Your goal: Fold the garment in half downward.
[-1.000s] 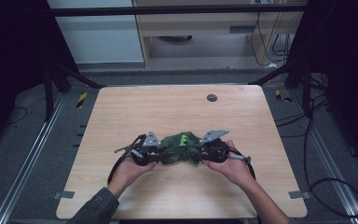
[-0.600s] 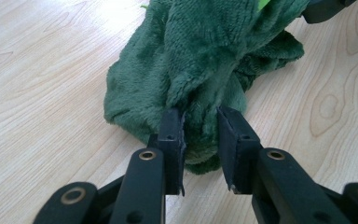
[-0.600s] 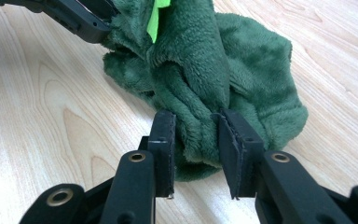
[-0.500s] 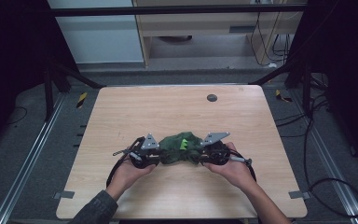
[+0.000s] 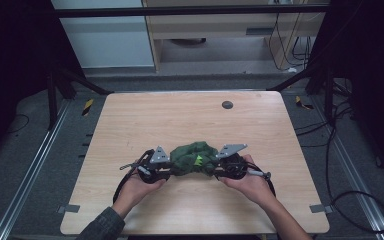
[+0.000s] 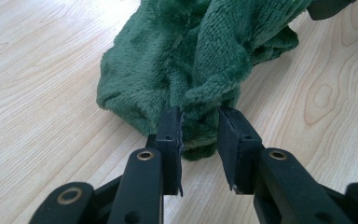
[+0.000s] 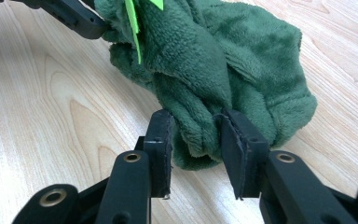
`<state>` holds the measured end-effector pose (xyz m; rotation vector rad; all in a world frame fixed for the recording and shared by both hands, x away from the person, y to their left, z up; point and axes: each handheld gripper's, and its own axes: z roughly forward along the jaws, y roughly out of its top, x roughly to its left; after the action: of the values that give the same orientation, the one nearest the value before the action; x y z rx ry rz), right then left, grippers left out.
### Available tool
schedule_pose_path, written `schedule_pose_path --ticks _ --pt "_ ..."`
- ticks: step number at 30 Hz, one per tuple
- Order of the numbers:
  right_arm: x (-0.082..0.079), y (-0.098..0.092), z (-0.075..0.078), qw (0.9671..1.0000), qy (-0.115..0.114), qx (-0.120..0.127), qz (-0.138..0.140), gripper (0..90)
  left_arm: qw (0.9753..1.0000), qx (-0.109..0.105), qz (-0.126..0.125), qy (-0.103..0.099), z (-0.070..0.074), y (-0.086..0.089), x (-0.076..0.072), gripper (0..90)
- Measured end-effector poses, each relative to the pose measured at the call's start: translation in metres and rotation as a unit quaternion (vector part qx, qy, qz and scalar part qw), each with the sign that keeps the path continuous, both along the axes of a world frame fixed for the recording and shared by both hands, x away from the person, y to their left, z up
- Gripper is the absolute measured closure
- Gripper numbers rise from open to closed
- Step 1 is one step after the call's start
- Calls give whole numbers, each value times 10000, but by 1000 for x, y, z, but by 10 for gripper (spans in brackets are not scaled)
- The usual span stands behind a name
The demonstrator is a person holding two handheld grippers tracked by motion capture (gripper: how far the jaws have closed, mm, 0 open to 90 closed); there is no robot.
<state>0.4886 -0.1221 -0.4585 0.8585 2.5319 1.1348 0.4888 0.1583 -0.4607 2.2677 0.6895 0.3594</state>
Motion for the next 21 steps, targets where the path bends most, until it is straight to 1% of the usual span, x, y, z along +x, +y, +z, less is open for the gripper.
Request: schedule_pose_path --ticks 3,19,21 --pt "-1 0 0 10000 11 4 15 635 10000 12 -32 14 0 0 0 702" --pt "-8 0 1 10000 17 20 43 597 10000 -13 -35 3 1 1 -4 694" --pt "-8 0 1 10000 9 15 47 594 10000 10 -57 -8 1 2 -4 694"
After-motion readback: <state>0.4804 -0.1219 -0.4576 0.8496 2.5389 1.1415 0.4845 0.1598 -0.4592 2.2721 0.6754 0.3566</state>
